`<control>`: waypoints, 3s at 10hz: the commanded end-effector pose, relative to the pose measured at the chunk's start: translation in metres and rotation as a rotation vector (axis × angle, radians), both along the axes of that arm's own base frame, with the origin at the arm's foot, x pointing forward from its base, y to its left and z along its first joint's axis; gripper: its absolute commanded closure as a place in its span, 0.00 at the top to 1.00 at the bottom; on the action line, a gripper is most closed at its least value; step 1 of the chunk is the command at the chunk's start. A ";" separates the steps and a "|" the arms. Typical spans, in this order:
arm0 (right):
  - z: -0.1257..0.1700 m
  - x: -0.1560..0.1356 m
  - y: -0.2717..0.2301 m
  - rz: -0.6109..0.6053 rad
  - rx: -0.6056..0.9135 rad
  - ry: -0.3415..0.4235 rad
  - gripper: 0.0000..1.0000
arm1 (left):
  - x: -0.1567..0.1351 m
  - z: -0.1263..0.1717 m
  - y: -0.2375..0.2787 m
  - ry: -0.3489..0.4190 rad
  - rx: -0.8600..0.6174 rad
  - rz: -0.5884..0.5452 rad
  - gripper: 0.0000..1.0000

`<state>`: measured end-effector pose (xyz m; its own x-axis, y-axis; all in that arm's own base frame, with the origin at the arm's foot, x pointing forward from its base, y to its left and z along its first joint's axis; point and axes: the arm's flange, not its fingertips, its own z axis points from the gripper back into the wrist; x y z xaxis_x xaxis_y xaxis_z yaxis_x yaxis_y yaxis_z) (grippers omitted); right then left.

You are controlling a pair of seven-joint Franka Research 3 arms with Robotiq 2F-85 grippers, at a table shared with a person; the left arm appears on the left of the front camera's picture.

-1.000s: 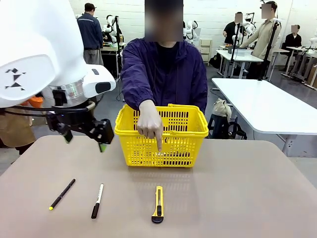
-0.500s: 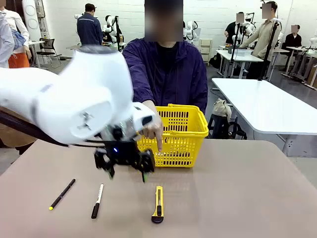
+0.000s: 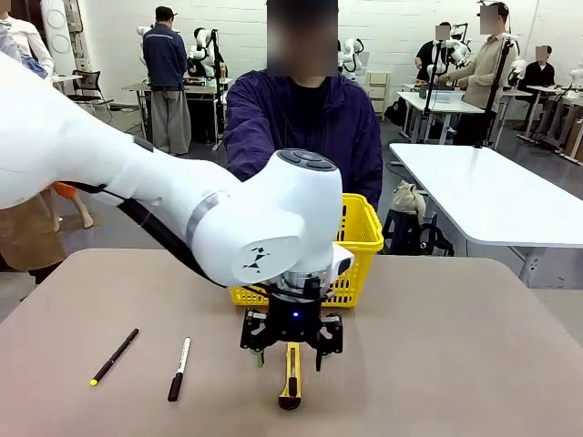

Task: Place the items the person wants into the basket.
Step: Pick up the item the person points to and place it in the Market Basket.

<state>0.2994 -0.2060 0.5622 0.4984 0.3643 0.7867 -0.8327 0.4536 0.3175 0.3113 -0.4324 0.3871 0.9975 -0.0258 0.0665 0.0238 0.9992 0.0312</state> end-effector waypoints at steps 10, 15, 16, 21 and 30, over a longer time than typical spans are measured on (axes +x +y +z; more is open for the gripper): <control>0.001 0.002 0.000 0.008 0.025 -0.021 1.00 | 0.014 -0.013 -0.004 0.034 -0.002 0.018 1.00; 0.001 0.002 0.000 0.008 0.025 -0.021 1.00 | 0.029 -0.044 -0.003 -0.030 -0.052 -0.034 1.00; 0.001 0.002 0.000 0.008 0.025 -0.021 1.00 | 0.031 -0.048 -0.003 -0.040 -0.053 -0.034 1.00; 0.001 0.002 0.000 0.008 0.025 -0.021 1.00 | 0.042 -0.072 -0.002 -0.036 -0.038 0.016 1.00; 0.001 0.002 0.000 0.008 0.025 -0.021 1.00 | 0.049 -0.085 -0.004 -0.021 -0.041 0.003 0.89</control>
